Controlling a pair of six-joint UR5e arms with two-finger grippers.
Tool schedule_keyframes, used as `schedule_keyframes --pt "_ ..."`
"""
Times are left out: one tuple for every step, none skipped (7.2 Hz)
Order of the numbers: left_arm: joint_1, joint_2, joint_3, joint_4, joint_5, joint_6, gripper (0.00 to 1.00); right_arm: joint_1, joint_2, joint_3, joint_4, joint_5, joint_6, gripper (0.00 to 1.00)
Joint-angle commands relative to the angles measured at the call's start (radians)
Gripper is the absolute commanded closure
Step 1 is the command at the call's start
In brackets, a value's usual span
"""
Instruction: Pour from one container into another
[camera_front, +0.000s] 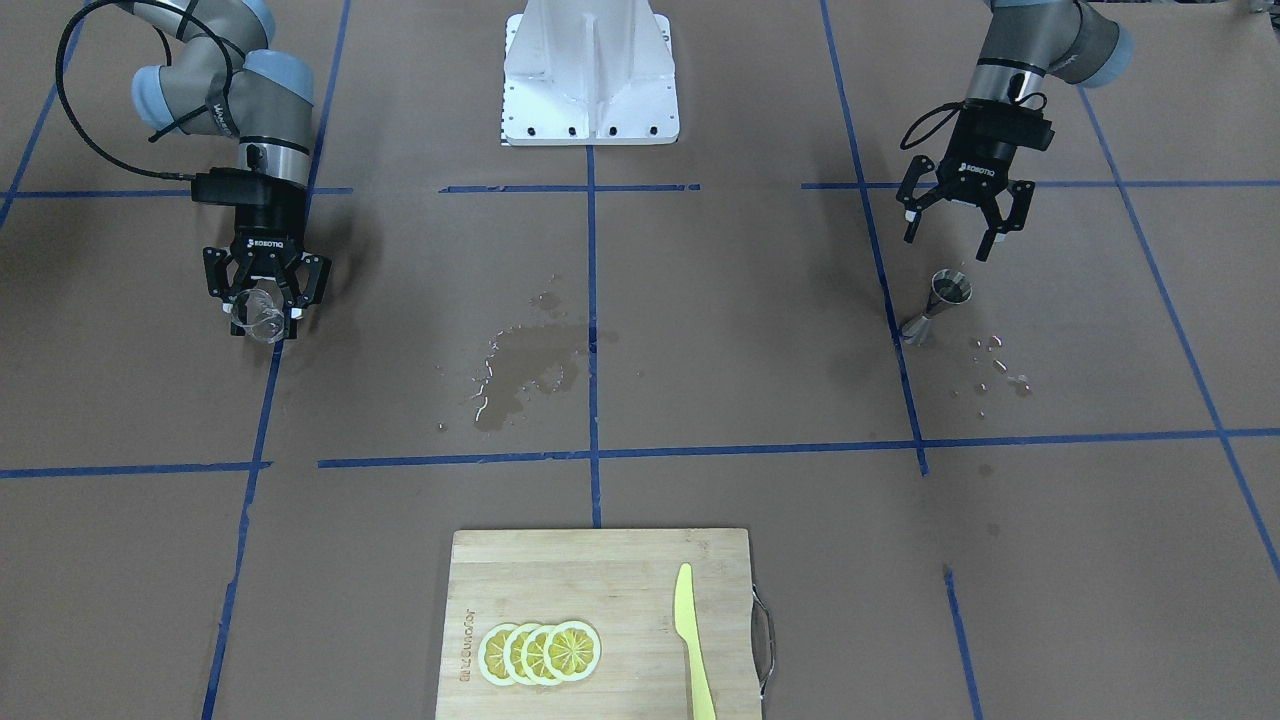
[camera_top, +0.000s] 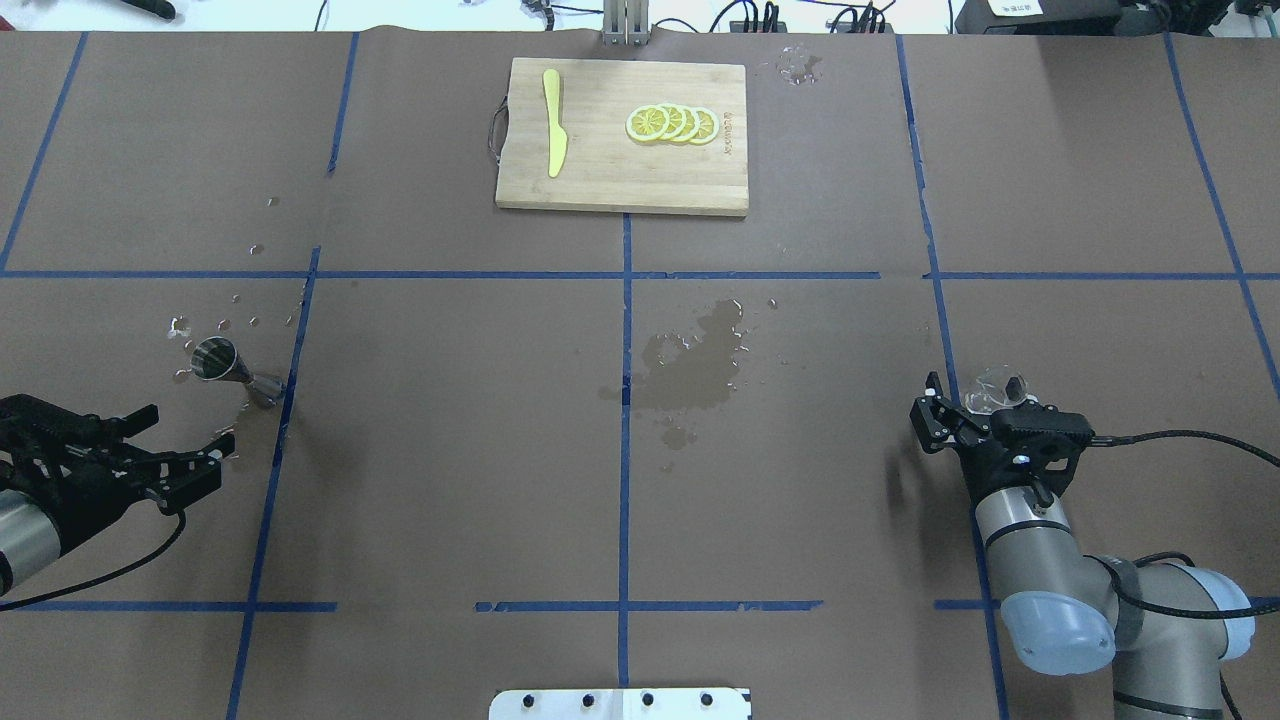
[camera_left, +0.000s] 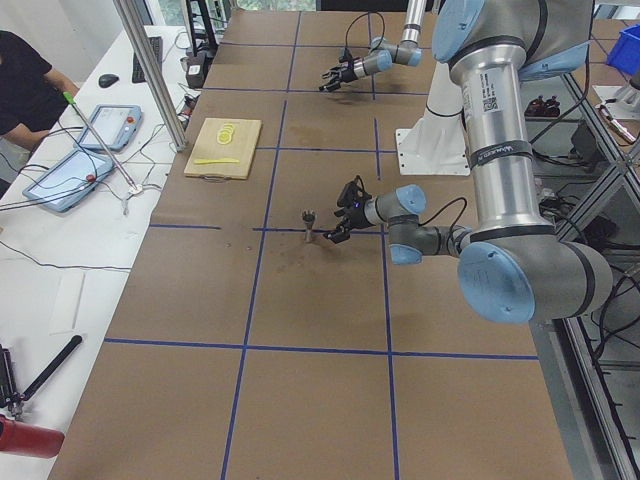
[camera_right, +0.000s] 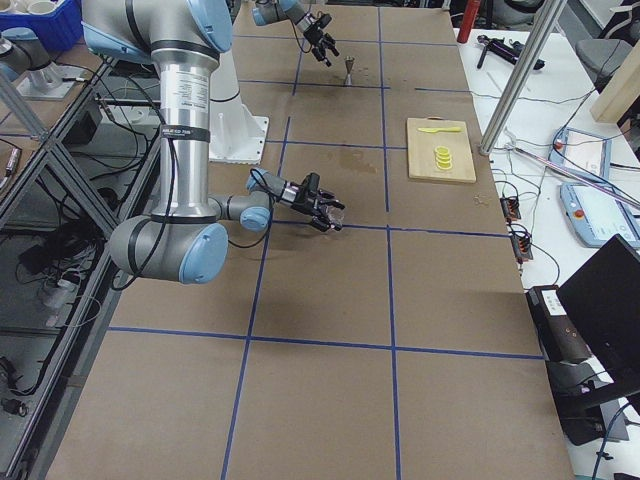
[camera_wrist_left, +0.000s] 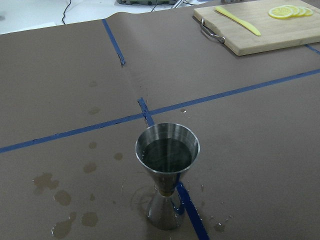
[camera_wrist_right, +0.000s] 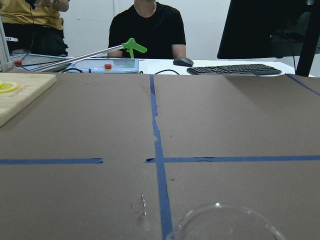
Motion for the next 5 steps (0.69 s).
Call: schedule_keyframes --pt "-0.002 0.014 -0.028 0.0 -0.023 -0.001 0.0 -0.001 0.0 -0.001 0.0 -0.001 0.0 0.0" --pt "-0.002 0.014 -0.031 0.0 -0.025 -0.001 0.0 0.001 0.0 -0.001 0.0 -0.001 0.0 0.0" --pt "-0.002 0.015 -0.037 0.0 -0.041 -0.001 0.0 0.001 -0.002 -0.001 0.0 -0.001 0.0 0.0" --pt "-0.007 0.024 -0.057 0.0 -0.049 0.0 0.0 0.001 -0.003 -0.001 0.0 -0.001 0.0 0.0" --pt "-0.008 0.046 -0.086 0.0 -0.08 -0.001 0.0 0.001 -0.023 0.001 0.001 -0.001 0.0 0.0"
